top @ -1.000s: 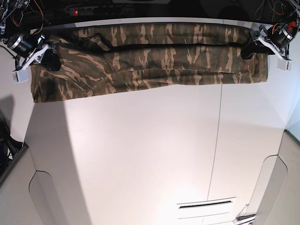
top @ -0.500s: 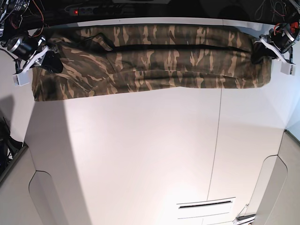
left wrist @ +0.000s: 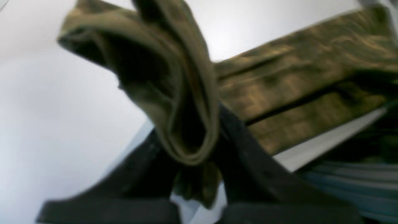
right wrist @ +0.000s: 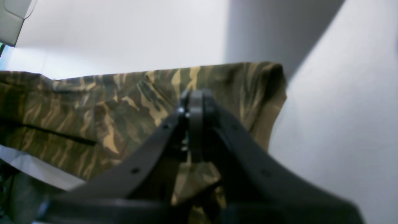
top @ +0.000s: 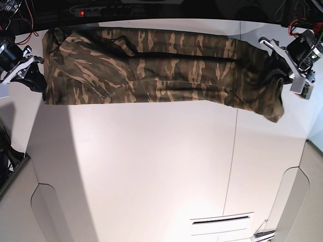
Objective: Fold the T-shirt properly
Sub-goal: 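Lift the strip end with the left gripper and fold it toward the right gripper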
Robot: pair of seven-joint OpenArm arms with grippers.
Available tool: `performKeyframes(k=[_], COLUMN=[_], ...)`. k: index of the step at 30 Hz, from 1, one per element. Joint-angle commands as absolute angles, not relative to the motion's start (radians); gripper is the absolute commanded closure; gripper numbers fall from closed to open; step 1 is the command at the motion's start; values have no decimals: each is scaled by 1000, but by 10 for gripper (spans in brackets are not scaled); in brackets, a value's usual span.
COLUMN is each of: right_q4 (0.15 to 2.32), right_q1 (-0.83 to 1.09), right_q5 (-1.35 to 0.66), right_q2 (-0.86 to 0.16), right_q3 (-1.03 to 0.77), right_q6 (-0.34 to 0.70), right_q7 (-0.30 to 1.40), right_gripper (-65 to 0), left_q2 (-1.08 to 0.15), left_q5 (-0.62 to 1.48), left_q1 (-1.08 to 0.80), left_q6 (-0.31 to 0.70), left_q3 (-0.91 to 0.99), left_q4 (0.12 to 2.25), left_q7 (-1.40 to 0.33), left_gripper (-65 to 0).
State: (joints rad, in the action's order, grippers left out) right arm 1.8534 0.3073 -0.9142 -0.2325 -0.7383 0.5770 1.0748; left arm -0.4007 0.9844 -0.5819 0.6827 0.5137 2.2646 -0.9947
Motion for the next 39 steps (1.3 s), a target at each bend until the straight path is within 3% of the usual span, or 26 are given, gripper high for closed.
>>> performKeyframes(k=[1, 5, 16, 20, 23, 25, 32, 39], right_q4=[1871, 1871, 1864, 1830, 1776, 1724, 1552, 1525], right_q1=[305, 305, 306, 314, 314, 314, 311, 307], right_q5=[-927, -927, -888, -875, -876, -876, -874, -892], right_q2=[-249, -249, -250, -255, -255, -254, -254, -252], right_q3=[-759, -817, -905, -892, -865, -838, -680, -601], right_q6=[582, 582, 581, 580, 580, 580, 585, 585], right_q7=[1054, 1055, 1050, 1052, 1054, 1053, 1024, 1016], right_gripper=[0, 0, 0, -2, -308, -418, -432, -430], left_q2=[-397, -352, -209, -146, -113, -99, -94, -95], left_q5=[986, 824, 536, 531, 551, 555, 557, 556], left_q1=[-584, -577, -471, -419, -397, -397, -397, -397], left_q6=[696, 638, 636, 636, 637, 637, 637, 636], left_q3=[478, 273, -107, -171, -227, -264, -336, -334], left_q4=[2300, 2315, 2216, 2113, 2041, 2006, 1982, 1982], left_q7=[-976, -875, -759, -751, -751, -726, -709, -732], left_gripper=[0, 0, -5, -206, -311, -319, -319, -319])
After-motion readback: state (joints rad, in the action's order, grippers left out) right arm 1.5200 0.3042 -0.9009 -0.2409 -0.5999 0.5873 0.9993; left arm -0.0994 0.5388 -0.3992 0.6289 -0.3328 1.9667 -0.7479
